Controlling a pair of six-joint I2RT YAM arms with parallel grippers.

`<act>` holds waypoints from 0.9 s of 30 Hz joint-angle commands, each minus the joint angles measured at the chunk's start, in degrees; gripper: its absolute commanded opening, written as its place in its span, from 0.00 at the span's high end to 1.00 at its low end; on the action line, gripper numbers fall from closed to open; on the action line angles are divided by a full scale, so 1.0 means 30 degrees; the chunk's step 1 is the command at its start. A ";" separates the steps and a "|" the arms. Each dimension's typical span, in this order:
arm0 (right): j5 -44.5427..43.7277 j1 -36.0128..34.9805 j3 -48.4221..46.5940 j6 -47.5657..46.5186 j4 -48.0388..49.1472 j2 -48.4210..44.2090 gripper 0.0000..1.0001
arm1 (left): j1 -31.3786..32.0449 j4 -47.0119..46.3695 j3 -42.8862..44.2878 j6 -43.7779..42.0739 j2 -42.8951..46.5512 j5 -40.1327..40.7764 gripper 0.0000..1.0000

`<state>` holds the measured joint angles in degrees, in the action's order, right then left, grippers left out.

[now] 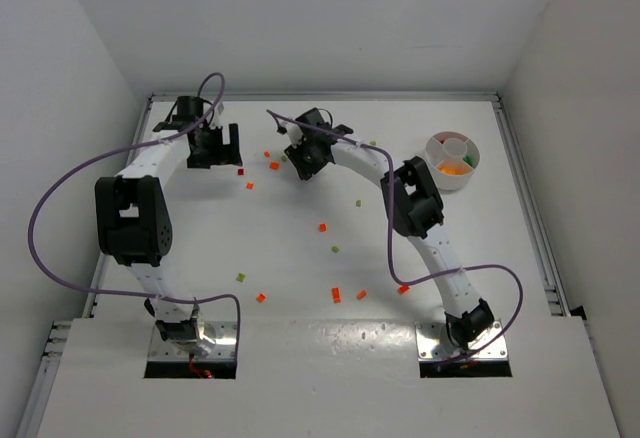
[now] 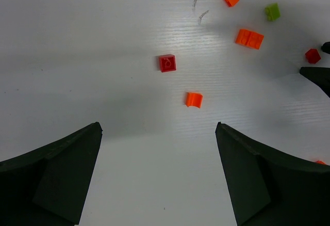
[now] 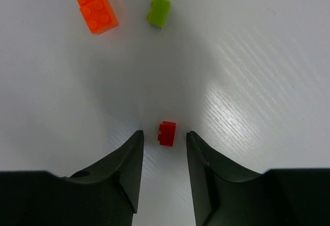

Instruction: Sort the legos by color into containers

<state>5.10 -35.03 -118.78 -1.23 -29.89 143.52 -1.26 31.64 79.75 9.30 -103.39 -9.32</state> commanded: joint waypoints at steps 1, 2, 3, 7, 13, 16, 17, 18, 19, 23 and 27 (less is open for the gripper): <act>-0.0236 -0.0102 -0.0484 0.0294 0.0090 0.0761 0.62 | -0.0284 -0.0175 0.0020 0.0152 0.0217 -0.0291 0.01; -0.0236 -0.0102 -0.0484 0.0294 0.0090 0.0762 0.64 | -0.0284 -0.0175 0.0020 0.0152 0.0217 -0.0291 0.01; -0.0236 -0.0102 -0.0281 0.0294 0.0090 0.0762 0.69 | -0.0284 -0.0175 0.0020 0.0152 0.0043 -0.0291 0.01; -0.0236 -0.0102 0.0392 0.0294 0.0264 0.0762 0.85 | -0.0284 -0.0175 0.0020 0.0152 0.0041 -0.0291 0.01; -0.0236 0.0306 0.1945 -0.0057 0.0440 -0.1717 0.99 | -0.0284 -0.0175 0.0399 0.0152 0.0041 -0.0291 0.01; -0.0236 0.1096 0.3116 -0.0231 0.0442 -0.3976 1.00 | -0.0284 -0.0175 0.0575 -0.0022 0.0041 -0.0496 0.01; -0.0236 0.1505 0.3351 -0.0233 0.0616 -0.5405 1.00 | -0.0284 -0.0175 0.0577 -0.0024 0.0041 -0.0670 0.01; 0.0286 0.2582 0.3528 -0.0233 0.0443 -0.5970 1.00 | -0.0284 -0.0001 0.0577 -0.0459 0.0041 -0.0672 0.01; 0.0552 0.3260 0.3529 -0.0233 0.0152 -0.6324 1.00 | -0.0284 0.0001 0.0577 -0.0463 0.0041 -0.0498 0.01; 0.1199 0.6776 0.2243 -0.1461 -0.1519 -0.7262 1.00 | -0.0284 0.0411 0.0752 -0.0873 0.0041 -0.0291 0.01; 0.1199 0.9795 0.1335 -0.2604 -0.2749 -0.7529 1.00 | -0.0284 0.0411 0.0577 -0.1079 0.0246 -0.0291 0.01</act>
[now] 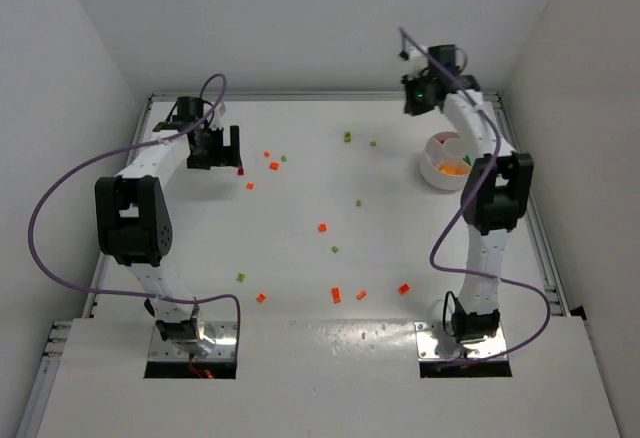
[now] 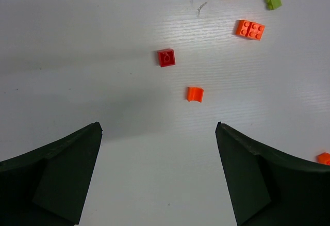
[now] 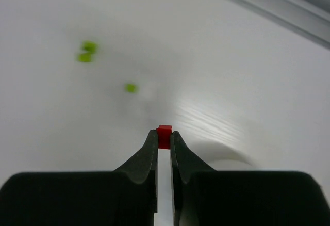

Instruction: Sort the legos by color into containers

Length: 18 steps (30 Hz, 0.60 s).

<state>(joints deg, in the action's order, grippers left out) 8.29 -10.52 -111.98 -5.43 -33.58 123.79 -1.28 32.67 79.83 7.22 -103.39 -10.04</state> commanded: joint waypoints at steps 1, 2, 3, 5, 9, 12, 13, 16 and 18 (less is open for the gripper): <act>0.0135 0.2097 -0.1166 -0.1381 -0.1752 -0.0950 1.00 | -0.0277 0.0069 0.0547 -0.0386 0.0246 -0.0051 0.01; 0.0135 0.3001 -0.1371 -0.1557 -0.1929 -0.0950 1.00 | -0.0277 0.0069 0.0547 -0.0386 0.0246 -0.0051 0.01; 0.0135 0.3416 -0.1634 -0.1559 -0.2192 -0.0950 1.00 | -0.0277 0.0069 0.0547 -0.0386 0.0246 -0.0051 0.01; 0.0397 0.4584 -0.1637 -0.1559 -0.2194 -0.0950 1.00 | -0.0277 0.0069 0.0547 -0.0386 0.0246 -0.0051 0.01; 0.1132 0.5559 -0.1813 -0.1354 -0.3042 -0.0745 1.00 | -0.0277 0.0069 0.0547 -0.0562 0.0246 -0.0226 0.01; 0.1571 0.5997 -0.1463 -0.1354 -0.3220 -0.0745 1.00 | -0.0277 0.0069 0.0547 -0.0562 0.0246 -0.0226 0.01; 0.1745 0.5998 -0.1461 -0.1354 -0.3452 -0.0745 1.00 | -0.0277 0.0069 0.0547 -0.0562 0.0246 -0.0226 0.01; 0.1747 0.5998 -0.1664 -0.1529 -0.3892 -0.0308 1.00 | -0.0277 0.0069 0.0547 -0.0562 0.0246 -0.0226 0.01; 0.1747 0.5998 -0.2016 -0.1734 -0.4595 0.0046 1.00 | -0.0277 0.0069 0.0547 -0.0562 0.0246 -0.0226 0.01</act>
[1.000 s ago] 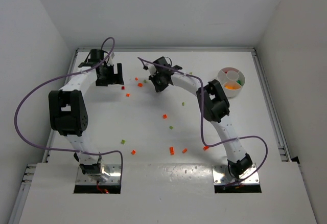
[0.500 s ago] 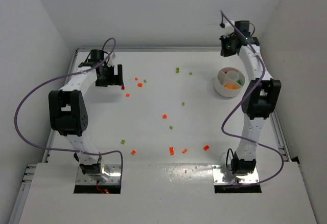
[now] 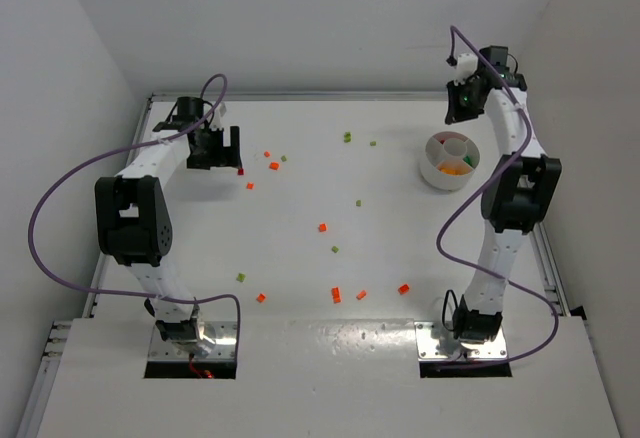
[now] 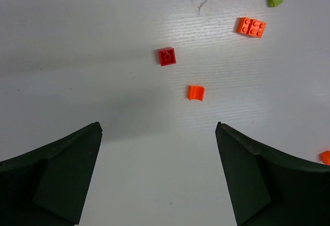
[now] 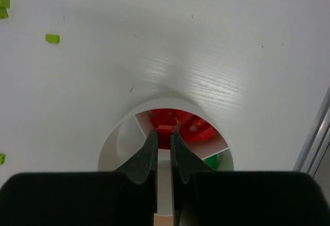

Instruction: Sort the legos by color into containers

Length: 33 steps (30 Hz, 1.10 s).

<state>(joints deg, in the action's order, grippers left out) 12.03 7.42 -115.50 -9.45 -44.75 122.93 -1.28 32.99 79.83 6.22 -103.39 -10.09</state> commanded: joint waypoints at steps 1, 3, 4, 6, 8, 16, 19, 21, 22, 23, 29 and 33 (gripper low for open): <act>0.0327 0.0017 -0.0845 -0.0394 -0.0874 0.0621 1.00 | -0.0277 -0.0041 0.0547 -0.0227 0.0246 -0.0386 0.01; 0.0325 0.0017 -0.1020 -0.0394 -0.1137 0.0855 1.00 | -0.0277 -0.0041 0.0547 -0.0227 0.0246 -0.0388 0.01; 0.0122 0.0017 -0.1020 -0.0394 -0.1137 0.0858 1.00 | -0.0277 -0.0041 0.0547 -0.0227 0.0246 -0.0388 0.01; -0.0054 0.0017 -0.1020 -0.0394 -0.1137 0.0858 0.94 | -0.0277 -0.0041 0.0547 -0.0227 0.0072 -0.0388 0.01; -0.0261 0.0017 -0.1020 -0.0570 -0.1137 0.1034 0.86 | -0.0277 -0.0041 0.0547 -0.0227 0.0070 -0.0388 0.01; -0.0437 0.0017 -0.1431 -0.0921 -0.1518 0.1268 0.67 | -0.0277 -0.0041 0.0547 -0.0227 0.0070 -0.0388 0.01; -0.0144 0.0017 -0.1228 -0.0921 -0.1228 0.0570 0.63 | -0.0277 -0.0041 0.0547 -0.0051 0.0070 -0.0388 0.01; 0.0265 -0.0215 -0.1226 -0.0921 -0.1022 0.0304 0.62 | -0.0277 -0.0041 0.0721 0.0123 -0.0106 -0.0214 0.01; 0.0731 -0.0421 -0.0965 -0.0921 -0.0846 -0.0250 0.62 | -0.0277 -0.0041 0.0723 0.0124 -0.0106 -0.0212 0.01; 0.2069 -0.0423 -0.0208 -0.0921 -0.0467 -0.0690 0.62 | -0.0277 -0.0041 0.0723 0.0386 -0.0106 -0.0212 0.01; 0.5921 -0.4800 0.5478 0.2586 0.6325 -0.3390 0.65 | -0.2729 -0.0568 0.1160 0.2524 0.0275 -0.2516 0.01; 0.4868 -0.9116 0.6480 0.4405 1.0310 -0.3042 0.69 | -0.4610 -0.0568 0.1338 0.2996 0.0449 -0.3933 0.01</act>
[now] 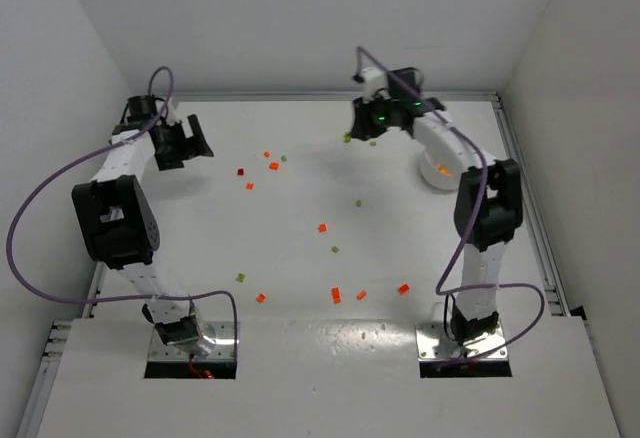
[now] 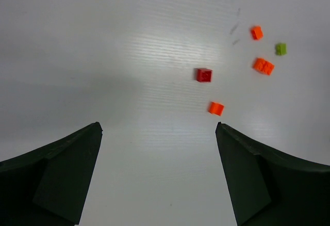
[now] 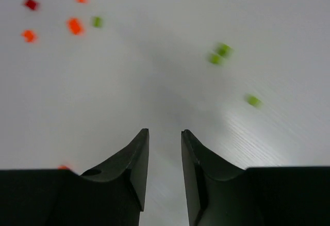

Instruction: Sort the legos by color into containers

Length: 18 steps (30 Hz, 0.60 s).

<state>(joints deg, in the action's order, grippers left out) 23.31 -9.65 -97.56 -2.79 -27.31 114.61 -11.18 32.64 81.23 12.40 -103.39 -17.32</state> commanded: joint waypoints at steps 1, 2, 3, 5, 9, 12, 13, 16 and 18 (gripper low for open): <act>0.0933 -0.4188 0.0150 0.2508 0.5577 0.0549 0.69 | -0.1631 -0.0248 0.1046 0.0934 0.0451 -0.1521 0.01; 0.0931 -0.4921 -0.0376 0.2743 0.5820 0.1166 0.66 | -0.2186 -0.0072 0.1222 0.0934 0.0451 -0.1521 0.01; 0.0931 -0.6088 -0.1019 0.3528 0.5996 0.1869 0.62 | -0.2423 0.0103 0.1572 0.0673 0.0451 -0.1521 0.01; 0.0788 -0.7149 -0.2894 0.4790 0.6988 0.4087 0.54 | -0.3124 0.0513 0.1836 0.0409 0.0451 -0.1521 0.01; -0.1636 -0.9841 -0.3369 0.5558 1.0680 0.6146 0.40 | -0.4005 0.0691 0.1839 0.0027 0.0861 -0.1521 0.01; -0.3514 -1.0931 -0.5325 0.5089 1.0920 0.7963 0.36 | -0.4416 0.0867 0.1665 -0.0180 0.1035 -0.1726 0.01; -0.3522 -1.1137 -0.7101 0.5089 1.0659 0.9565 0.36 | -0.4621 0.0867 0.1663 -0.0180 0.1037 -0.1726 0.01; -0.4808 -1.1866 -0.8060 0.4744 1.1852 1.0577 0.35 | -0.4826 0.0867 0.1429 -0.0355 0.1037 -0.1726 0.01; -0.5133 -1.2047 -0.8463 0.4562 1.2499 1.1248 0.34 | -0.5031 0.0867 0.1253 -0.0558 0.1037 -0.1902 0.01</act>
<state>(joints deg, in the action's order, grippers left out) 12.56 -44.99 -118.34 11.53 2.15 148.05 -24.88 35.03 84.99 12.05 -103.28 -21.58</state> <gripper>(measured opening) 0.657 0.986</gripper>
